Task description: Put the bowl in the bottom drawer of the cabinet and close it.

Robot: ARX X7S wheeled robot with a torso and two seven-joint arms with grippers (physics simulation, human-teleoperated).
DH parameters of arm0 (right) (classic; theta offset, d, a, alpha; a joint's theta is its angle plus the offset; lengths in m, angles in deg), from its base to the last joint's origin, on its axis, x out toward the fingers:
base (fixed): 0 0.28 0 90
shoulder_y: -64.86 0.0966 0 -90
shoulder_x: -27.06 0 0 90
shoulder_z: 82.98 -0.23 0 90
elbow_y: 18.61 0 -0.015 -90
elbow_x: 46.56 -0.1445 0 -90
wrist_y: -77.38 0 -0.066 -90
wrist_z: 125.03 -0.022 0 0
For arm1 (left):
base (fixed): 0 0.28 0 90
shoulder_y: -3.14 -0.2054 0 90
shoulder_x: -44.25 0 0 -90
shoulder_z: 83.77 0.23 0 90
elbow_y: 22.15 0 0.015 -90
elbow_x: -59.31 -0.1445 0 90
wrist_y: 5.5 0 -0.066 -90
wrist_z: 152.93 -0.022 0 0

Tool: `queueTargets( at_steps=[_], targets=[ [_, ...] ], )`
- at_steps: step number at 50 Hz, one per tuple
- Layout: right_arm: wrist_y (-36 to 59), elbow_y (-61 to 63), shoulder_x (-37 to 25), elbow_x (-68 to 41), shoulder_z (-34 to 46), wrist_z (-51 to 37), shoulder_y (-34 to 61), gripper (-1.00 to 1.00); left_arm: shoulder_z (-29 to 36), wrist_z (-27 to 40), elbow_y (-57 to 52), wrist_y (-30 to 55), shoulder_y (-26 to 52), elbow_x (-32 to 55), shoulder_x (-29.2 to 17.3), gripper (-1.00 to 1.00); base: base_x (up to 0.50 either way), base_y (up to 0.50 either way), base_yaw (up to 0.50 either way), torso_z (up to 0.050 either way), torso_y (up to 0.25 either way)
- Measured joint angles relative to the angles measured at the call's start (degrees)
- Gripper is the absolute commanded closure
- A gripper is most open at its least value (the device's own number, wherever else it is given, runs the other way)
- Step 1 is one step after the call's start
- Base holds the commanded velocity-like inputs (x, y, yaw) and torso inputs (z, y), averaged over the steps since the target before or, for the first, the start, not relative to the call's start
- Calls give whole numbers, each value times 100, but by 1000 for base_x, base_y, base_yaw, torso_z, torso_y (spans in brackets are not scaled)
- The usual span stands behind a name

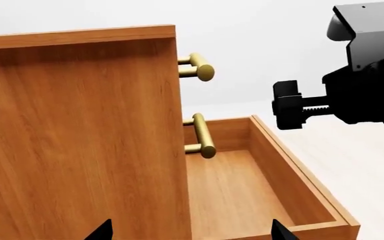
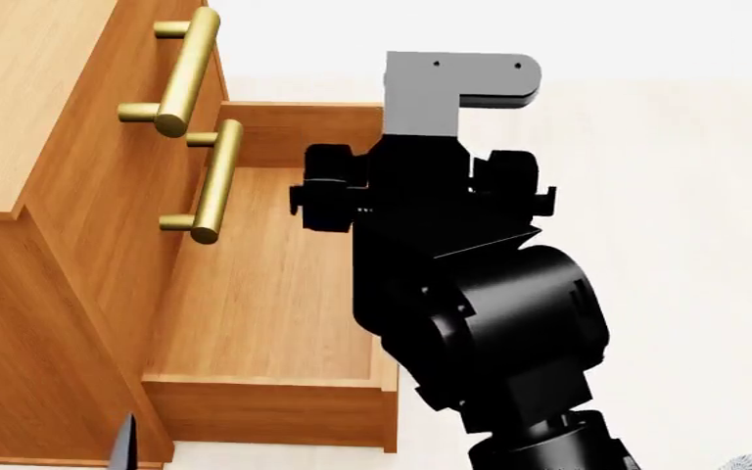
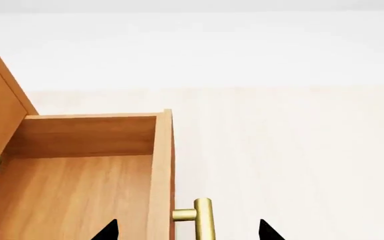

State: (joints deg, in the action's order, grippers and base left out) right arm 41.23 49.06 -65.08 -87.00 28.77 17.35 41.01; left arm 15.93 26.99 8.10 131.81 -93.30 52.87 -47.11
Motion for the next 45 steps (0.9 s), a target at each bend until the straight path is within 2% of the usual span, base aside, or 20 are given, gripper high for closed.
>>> queueTargets(
  at_steps=[45],
  targets=[
    [-1296, -1448, -58, -302, 1224, -7, -70, -100, 111, -21, 0, -11, 16, 35, 0, -100, 0, 0, 0, 0, 0]
  ],
)
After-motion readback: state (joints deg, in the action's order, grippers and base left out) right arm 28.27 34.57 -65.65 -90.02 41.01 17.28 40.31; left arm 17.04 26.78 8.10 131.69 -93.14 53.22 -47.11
